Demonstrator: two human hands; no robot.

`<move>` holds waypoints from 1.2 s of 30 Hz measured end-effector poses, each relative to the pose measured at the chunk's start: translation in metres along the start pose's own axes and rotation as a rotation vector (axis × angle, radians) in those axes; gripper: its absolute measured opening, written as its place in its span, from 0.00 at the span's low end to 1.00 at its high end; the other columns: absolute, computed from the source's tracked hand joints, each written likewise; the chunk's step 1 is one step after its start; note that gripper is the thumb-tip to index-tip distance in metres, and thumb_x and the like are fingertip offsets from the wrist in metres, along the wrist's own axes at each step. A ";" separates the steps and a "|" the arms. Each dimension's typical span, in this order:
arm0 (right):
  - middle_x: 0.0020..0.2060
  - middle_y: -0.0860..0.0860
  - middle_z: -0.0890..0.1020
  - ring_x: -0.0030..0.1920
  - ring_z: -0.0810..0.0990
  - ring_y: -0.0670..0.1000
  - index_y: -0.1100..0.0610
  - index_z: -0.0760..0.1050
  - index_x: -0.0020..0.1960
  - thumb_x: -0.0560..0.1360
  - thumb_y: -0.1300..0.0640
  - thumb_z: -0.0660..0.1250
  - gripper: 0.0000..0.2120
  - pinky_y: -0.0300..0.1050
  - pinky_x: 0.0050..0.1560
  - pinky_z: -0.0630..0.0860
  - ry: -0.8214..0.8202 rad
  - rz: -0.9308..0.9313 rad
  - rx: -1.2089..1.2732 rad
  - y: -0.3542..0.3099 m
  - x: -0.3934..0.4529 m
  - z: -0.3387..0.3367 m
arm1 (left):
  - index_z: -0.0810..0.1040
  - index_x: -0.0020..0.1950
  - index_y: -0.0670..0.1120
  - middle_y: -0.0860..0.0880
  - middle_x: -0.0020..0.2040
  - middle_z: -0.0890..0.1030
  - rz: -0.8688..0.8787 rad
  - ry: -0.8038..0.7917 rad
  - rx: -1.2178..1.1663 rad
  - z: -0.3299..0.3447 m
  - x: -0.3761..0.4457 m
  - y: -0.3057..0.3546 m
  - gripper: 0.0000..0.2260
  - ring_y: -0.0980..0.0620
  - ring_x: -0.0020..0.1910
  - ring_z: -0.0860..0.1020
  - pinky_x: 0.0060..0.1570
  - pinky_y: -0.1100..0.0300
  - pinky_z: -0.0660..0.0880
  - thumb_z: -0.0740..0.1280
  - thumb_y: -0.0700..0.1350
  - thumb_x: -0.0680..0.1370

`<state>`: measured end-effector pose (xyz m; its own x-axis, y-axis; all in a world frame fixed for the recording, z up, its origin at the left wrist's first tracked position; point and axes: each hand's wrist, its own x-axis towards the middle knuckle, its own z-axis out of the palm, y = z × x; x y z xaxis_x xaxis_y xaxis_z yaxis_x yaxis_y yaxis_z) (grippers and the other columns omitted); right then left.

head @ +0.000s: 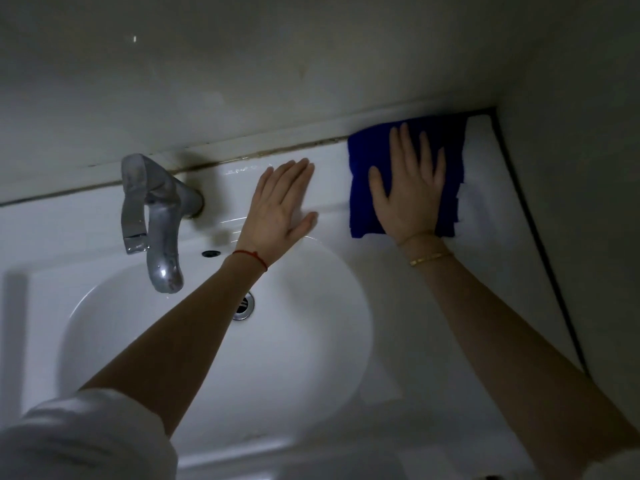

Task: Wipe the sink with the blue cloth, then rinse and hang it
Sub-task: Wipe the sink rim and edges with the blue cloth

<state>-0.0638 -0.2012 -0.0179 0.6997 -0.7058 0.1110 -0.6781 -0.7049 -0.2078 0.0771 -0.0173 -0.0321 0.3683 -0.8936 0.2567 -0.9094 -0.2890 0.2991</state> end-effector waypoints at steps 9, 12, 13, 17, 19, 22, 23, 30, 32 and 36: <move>0.77 0.52 0.59 0.76 0.57 0.57 0.55 0.55 0.78 0.81 0.41 0.48 0.29 0.58 0.76 0.50 0.011 -0.011 -0.002 0.055 0.005 -0.010 | 0.63 0.77 0.40 0.43 0.76 0.66 0.025 0.033 -0.005 0.005 -0.001 -0.007 0.29 0.44 0.75 0.64 0.75 0.43 0.57 0.67 0.50 0.80; 0.76 0.52 0.60 0.76 0.57 0.57 0.55 0.55 0.78 0.82 0.45 0.48 0.28 0.58 0.76 0.49 0.062 0.141 0.003 0.027 0.010 -0.003 | 0.64 0.77 0.40 0.43 0.76 0.66 0.023 0.045 -0.021 0.004 -0.001 -0.007 0.29 0.44 0.75 0.64 0.76 0.43 0.56 0.67 0.50 0.80; 0.76 0.52 0.61 0.75 0.58 0.56 0.56 0.56 0.78 0.82 0.46 0.48 0.27 0.57 0.75 0.50 0.063 0.115 0.013 0.013 0.008 -0.001 | 0.64 0.77 0.40 0.43 0.76 0.66 0.022 0.040 -0.027 0.004 -0.001 -0.007 0.29 0.44 0.75 0.64 0.76 0.44 0.56 0.67 0.50 0.80; 0.76 0.49 0.62 0.75 0.59 0.54 0.54 0.58 0.77 0.83 0.47 0.47 0.24 0.55 0.76 0.51 -0.020 -0.209 0.024 -0.014 -0.011 0.006 | 0.63 0.77 0.40 0.42 0.76 0.66 0.019 0.023 -0.033 0.005 -0.001 -0.006 0.28 0.44 0.76 0.63 0.76 0.44 0.55 0.66 0.51 0.81; 0.76 0.49 0.62 0.75 0.59 0.54 0.53 0.58 0.77 0.83 0.46 0.48 0.25 0.54 0.76 0.51 -0.056 -0.316 0.022 0.005 -0.009 0.002 | 0.63 0.77 0.40 0.43 0.76 0.66 0.030 0.023 -0.028 0.005 -0.001 -0.008 0.28 0.44 0.76 0.63 0.76 0.44 0.55 0.65 0.51 0.81; 0.76 0.51 0.62 0.75 0.60 0.57 0.54 0.58 0.77 0.81 0.41 0.49 0.28 0.56 0.75 0.53 -0.029 -0.185 0.018 0.054 -0.003 -0.007 | 0.64 0.77 0.40 0.44 0.76 0.67 0.050 0.043 -0.034 0.005 -0.001 -0.013 0.29 0.45 0.75 0.64 0.75 0.43 0.57 0.67 0.51 0.80; 0.76 0.52 0.61 0.75 0.59 0.58 0.54 0.58 0.77 0.80 0.40 0.49 0.30 0.57 0.75 0.54 -0.025 -0.104 0.017 0.067 -0.002 -0.011 | 0.64 0.77 0.40 0.44 0.76 0.67 0.050 0.050 -0.037 0.006 -0.001 -0.013 0.29 0.45 0.75 0.64 0.75 0.43 0.57 0.67 0.51 0.80; 0.76 0.51 0.60 0.75 0.59 0.57 0.54 0.56 0.77 0.81 0.40 0.48 0.30 0.57 0.75 0.52 0.010 -0.048 0.009 -0.009 -0.007 0.003 | 0.64 0.77 0.40 0.43 0.76 0.67 0.046 0.042 -0.023 0.007 0.000 -0.010 0.29 0.44 0.75 0.64 0.75 0.43 0.57 0.67 0.51 0.80; 0.77 0.49 0.60 0.76 0.57 0.55 0.53 0.55 0.78 0.81 0.41 0.48 0.29 0.55 0.76 0.50 -0.034 -0.193 0.016 -0.015 -0.016 0.007 | 0.63 0.77 0.40 0.43 0.76 0.66 0.042 0.025 -0.015 0.008 -0.001 -0.010 0.29 0.44 0.76 0.63 0.76 0.44 0.56 0.65 0.52 0.81; 0.75 0.51 0.63 0.74 0.61 0.57 0.54 0.59 0.77 0.82 0.44 0.49 0.26 0.55 0.75 0.53 -0.015 -0.244 0.029 0.031 -0.009 -0.003 | 0.63 0.77 0.40 0.44 0.76 0.66 0.059 0.028 0.003 0.008 -0.002 -0.013 0.29 0.45 0.75 0.64 0.75 0.43 0.57 0.65 0.52 0.81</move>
<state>-0.0914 -0.2169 -0.0222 0.8454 -0.5135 0.1468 -0.4820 -0.8520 -0.2044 0.0873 -0.0144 -0.0435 0.3191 -0.8993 0.2992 -0.9304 -0.2371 0.2796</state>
